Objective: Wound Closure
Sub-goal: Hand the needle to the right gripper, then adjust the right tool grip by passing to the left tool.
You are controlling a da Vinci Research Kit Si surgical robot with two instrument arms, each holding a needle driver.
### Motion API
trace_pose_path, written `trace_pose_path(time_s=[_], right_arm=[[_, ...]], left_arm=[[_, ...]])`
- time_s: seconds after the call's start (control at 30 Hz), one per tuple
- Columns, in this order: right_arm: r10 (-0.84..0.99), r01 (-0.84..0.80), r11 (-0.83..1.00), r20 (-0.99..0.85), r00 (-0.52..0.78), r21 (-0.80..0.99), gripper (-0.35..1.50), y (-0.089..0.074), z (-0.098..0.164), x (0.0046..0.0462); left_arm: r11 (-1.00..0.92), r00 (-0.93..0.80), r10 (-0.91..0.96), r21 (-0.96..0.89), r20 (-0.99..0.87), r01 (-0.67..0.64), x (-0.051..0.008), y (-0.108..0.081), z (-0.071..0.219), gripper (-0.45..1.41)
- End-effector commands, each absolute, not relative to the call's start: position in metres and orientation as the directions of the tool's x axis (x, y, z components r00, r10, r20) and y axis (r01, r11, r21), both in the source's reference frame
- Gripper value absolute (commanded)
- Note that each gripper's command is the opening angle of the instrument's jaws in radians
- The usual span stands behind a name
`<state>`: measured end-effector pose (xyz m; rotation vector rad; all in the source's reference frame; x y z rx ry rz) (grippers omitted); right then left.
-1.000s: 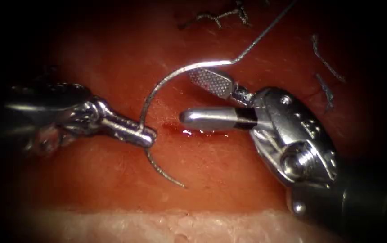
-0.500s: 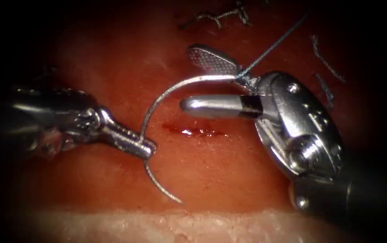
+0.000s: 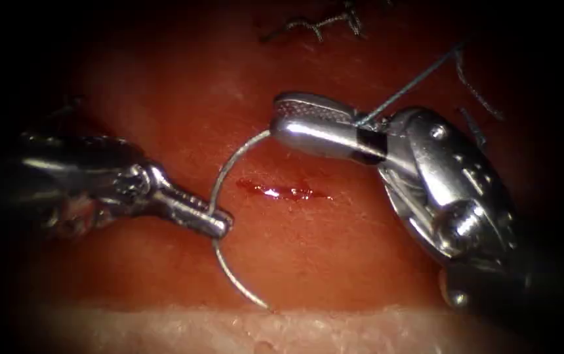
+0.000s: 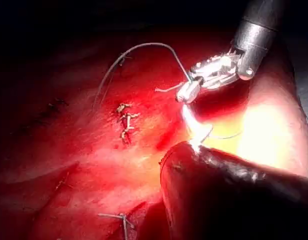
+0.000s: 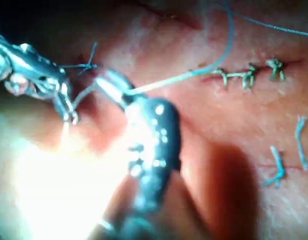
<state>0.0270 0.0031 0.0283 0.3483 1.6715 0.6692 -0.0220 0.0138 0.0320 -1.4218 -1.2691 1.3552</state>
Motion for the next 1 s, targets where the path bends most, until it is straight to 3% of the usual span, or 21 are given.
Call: trace_pose_path(time_s=[0.03, 0.2, 0.43, 0.53, 0.77, 1.0], right_arm=[[0.54, -0.166, 0.809, -0.824, -0.172, 0.564, -0.35, 0.0035, 0.0284, 0.0272], [0.507, -0.232, 0.824, -0.855, -0.107, 0.517, -0.35, 0.004, 0.0279, 0.0266], [0.472, -0.395, 0.819, -0.88, 0.048, 0.417, -0.35, 0.0047, 0.0265, 0.0253], [0.446, -0.463, 0.816, -0.886, 0.124, 0.346, -0.35, 0.0046, 0.0259, 0.0253], [0.386, -0.481, 0.835, -0.907, 0.167, 0.267, -0.35, 0.0039, 0.0258, 0.026], [0.324, -0.485, 0.852, -0.926, 0.195, 0.197, -0.35, 0.0032, 0.0252, 0.027]], left_arm=[[-0.339, -0.05, 0.938, -0.938, -0.343, 0.075, -0.023, 0.0143, 0.0329, 0.96], [-0.438, -0.04, 0.899, -0.898, -0.437, -0.042, -0.0235, 0.0145, 0.0333, 1.16], [-0.479, -0.05, 0.876, -0.853, -0.48, -0.208, -0.0235, 0.0142, 0.0333, 1.2], [-0.468, -0.069, 0.879, -0.827, -0.471, -0.313, -0.0236, 0.0138, 0.0335, 1.1], [-0.43, -0.053, 0.887, -0.778, -0.459, -0.458, -0.0241, 0.0139, 0.034, 0.86], [-0.387, 0.002, 0.886, -0.743, -0.463, -0.546, -0.0247, 0.0136, 0.0347, 0.68]])
